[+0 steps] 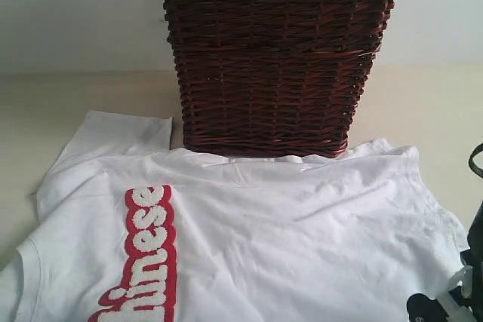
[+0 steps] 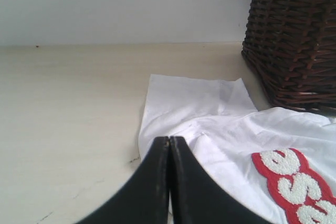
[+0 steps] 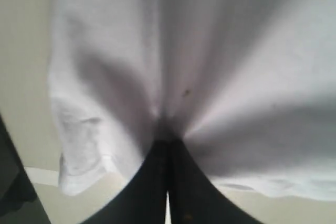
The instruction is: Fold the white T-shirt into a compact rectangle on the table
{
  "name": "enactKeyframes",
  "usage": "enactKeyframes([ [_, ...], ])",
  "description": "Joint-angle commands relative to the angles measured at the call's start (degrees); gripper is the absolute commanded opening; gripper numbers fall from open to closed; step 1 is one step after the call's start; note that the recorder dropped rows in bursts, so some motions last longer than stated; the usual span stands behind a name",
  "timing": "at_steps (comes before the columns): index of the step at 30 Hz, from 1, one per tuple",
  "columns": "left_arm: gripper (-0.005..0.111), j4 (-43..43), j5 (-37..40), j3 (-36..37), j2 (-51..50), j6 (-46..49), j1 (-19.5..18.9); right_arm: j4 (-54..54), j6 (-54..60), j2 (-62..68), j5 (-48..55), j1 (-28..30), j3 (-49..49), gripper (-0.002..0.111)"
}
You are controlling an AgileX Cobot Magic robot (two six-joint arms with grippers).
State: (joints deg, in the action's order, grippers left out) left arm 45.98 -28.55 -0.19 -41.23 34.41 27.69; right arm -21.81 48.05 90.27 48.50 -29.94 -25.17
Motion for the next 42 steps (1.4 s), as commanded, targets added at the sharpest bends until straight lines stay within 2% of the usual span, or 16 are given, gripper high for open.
enactKeyframes([
  [1,0.0,-0.28,-0.22,0.19,0.25,-0.19,0.35,0.68,-1.86,-3.86,-5.82,0.01,0.2,0.0],
  [7,0.0,-0.28,-0.22,0.19,0.25,-0.19,0.35,5.76,-1.23,-12.07,-23.34,0.01,0.2,0.0],
  [12,0.0,-0.28,-0.22,0.19,0.25,-0.19,0.35,24.11,-2.82,-15.25,-38.6,0.01,0.2,0.0],
  [15,0.0,-0.28,-0.22,0.19,0.25,-0.19,0.35,31.47,-8.45,-15.25,-40.01,0.01,0.2,0.0],
  [17,0.0,-0.28,-0.22,0.19,0.25,-0.19,0.35,32.33,-10.84,-15.87,-39.89,0.01,0.2,0.0],
  [21,0.0,-0.28,-0.22,0.19,0.25,-0.19,0.35,30.1,-10.71,-19.85,-39.46,0.01,-0.03,0.0],
  [23,0.0,-0.28,-0.22,0.19,0.25,-0.19,0.35,28.23,-11.57,-21.27,-35.94,0.01,-1.15,0.0],
  [27,0.0,-0.28,-0.22,0.19,0.25,-0.19,0.35,18.9,-17.72,-22.42,-32.12,0.01,-5.44,0.0],
  [34,0.0,-0.28,-0.22,0.19,0.25,-0.19,0.35,-2.79,-44.02,-24.26,-28.44,0.01,-19.24,0.0],
  [38,0.0,-0.28,-0.22,0.19,0.25,-0.19,0.35,-4.23,-60.21,-29.49,-29.09,1.18,-23.35,0.0],
  [42,0.0,-0.28,-0.22,0.19,0.25,-0.19,0.35,-4.0,-73.05,-40.43,-38.04,4.2,-19.26,0.0],
])
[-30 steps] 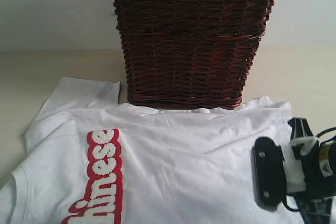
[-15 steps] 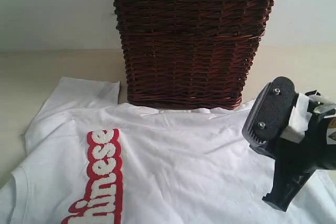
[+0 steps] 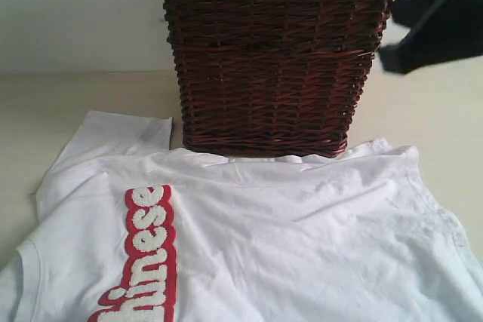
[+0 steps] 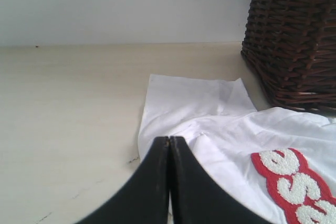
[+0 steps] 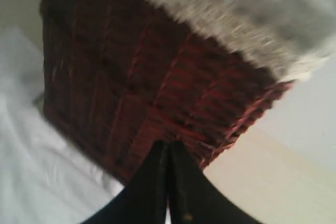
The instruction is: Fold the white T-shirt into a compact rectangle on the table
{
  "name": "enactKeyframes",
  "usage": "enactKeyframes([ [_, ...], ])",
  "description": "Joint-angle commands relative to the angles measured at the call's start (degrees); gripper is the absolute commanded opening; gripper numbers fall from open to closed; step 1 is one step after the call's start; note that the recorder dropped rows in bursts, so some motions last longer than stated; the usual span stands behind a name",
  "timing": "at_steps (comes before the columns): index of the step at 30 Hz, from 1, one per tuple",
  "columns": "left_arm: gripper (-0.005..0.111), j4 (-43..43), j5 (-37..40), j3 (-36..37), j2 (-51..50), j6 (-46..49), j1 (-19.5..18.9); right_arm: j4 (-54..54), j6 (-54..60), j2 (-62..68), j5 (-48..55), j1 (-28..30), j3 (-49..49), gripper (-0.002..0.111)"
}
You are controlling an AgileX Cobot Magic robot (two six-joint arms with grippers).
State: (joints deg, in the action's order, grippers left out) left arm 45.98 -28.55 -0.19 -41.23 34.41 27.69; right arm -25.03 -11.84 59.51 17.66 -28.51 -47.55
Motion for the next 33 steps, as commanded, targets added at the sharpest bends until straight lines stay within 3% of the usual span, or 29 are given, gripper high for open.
enactKeyframes([
  [1,0.0,-0.28,-0.22,0.19,0.25,-0.19,0.35,-0.78,-13.89,-12.1,-8.89,3.76,4.6,0.0],
  [11,0.0,-0.28,-0.22,0.19,0.25,-0.19,0.35,-1.04,-11.4,-40.26,-10.17,15.57,25.71,0.0],
  [16,0.0,-0.28,-0.22,0.19,0.25,-0.19,0.35,-1.04,-5.91,-49.5,-10.05,18.5,34.2,0.0],
  [33,0.0,-0.28,-0.22,0.19,0.25,-0.19,0.35,-0.77,-3.44,-54.62,-4.94,18.5,35.83,0.0],
])
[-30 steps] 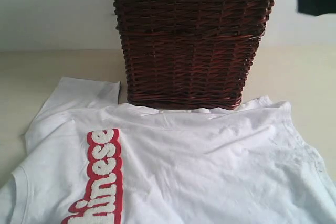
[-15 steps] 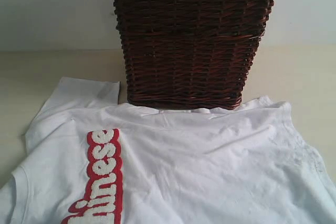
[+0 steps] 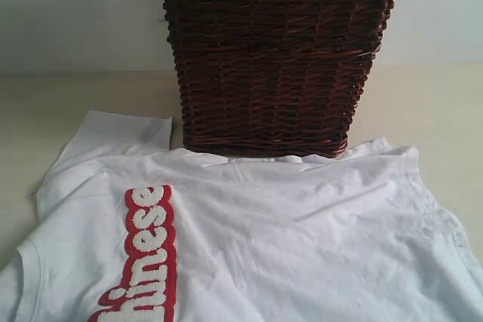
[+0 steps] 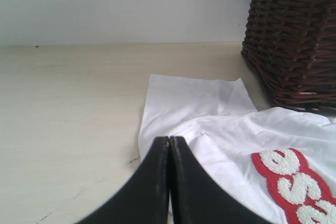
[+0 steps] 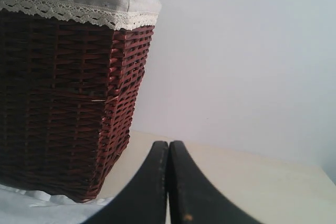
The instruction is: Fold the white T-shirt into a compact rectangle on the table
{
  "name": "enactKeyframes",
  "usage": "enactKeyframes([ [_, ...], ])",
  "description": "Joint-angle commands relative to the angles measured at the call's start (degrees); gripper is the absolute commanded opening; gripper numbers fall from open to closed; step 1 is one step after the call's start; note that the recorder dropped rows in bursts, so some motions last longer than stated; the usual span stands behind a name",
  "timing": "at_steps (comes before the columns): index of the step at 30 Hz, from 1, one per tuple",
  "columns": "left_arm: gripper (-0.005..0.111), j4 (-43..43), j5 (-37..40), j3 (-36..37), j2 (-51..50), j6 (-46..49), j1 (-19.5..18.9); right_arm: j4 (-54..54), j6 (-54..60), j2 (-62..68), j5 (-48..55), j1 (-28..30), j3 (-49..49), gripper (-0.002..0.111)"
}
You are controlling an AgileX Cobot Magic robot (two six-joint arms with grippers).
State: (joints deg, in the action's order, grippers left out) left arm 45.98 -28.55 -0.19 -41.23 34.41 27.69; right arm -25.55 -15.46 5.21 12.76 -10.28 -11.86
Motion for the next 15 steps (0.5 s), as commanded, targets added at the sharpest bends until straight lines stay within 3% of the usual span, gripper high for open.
enactKeyframes([
  [1,0.0,-0.28,-0.22,0.19,0.25,-0.19,0.35,-0.25,0.17,-0.32,-0.03,0.28,0.14,0.0],
  [9,0.0,-0.93,-0.45,0.19,0.25,-0.19,0.35,-0.25,0.17,-0.32,-0.03,0.28,0.14,0.0],
  [15,0.0,0.53,-0.47,0.19,0.25,-8.79,0.35,-0.25,0.17,-0.32,-0.03,0.28,0.14,0.0],
])
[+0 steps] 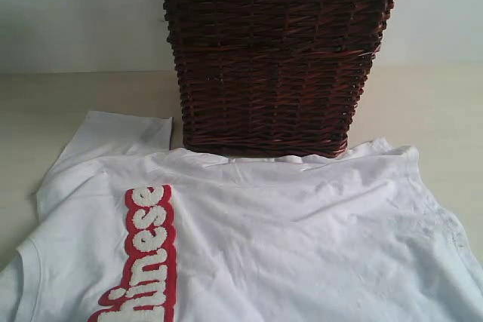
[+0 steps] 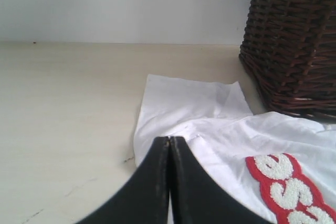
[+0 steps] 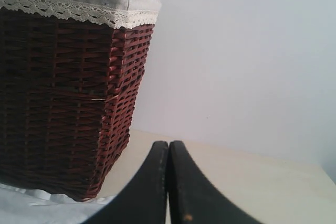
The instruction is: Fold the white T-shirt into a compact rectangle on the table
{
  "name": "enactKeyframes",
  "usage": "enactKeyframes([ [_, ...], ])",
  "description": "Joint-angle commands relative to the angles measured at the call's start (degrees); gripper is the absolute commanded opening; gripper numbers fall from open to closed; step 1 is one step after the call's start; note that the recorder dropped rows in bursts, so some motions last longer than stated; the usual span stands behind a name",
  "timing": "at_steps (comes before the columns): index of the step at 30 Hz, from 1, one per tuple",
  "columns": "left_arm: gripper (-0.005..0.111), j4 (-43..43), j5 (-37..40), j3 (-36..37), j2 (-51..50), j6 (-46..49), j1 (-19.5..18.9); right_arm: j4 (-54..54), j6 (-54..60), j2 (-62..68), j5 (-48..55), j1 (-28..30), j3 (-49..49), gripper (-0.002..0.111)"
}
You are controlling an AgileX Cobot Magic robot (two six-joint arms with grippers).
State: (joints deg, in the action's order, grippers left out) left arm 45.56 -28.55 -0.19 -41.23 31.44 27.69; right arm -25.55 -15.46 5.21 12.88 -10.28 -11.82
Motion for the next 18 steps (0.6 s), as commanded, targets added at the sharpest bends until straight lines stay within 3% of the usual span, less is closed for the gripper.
enactKeyframes([
  [1,0.0,1.24,-0.47,0.19,0.25,-7.59,0.35,-0.25,0.17,-0.32,-0.15,0.28,0.1,0.0],
  [8,0.0,3.12,2.84,-1.96,-0.8,-13.92,0.24,-0.25,0.17,-0.32,-0.15,0.28,0.1,0.0],
  [12,0.0,0.7,14.57,-8.77,-6.54,-11.91,0.24,-0.25,0.17,-0.32,-0.15,0.28,0.1,0.0],
  [18,0.0,-14.36,37.42,-26.88,-20.47,-7.94,0.24,-0.25,0.17,-0.32,-0.15,0.28,0.1,0.0],
])
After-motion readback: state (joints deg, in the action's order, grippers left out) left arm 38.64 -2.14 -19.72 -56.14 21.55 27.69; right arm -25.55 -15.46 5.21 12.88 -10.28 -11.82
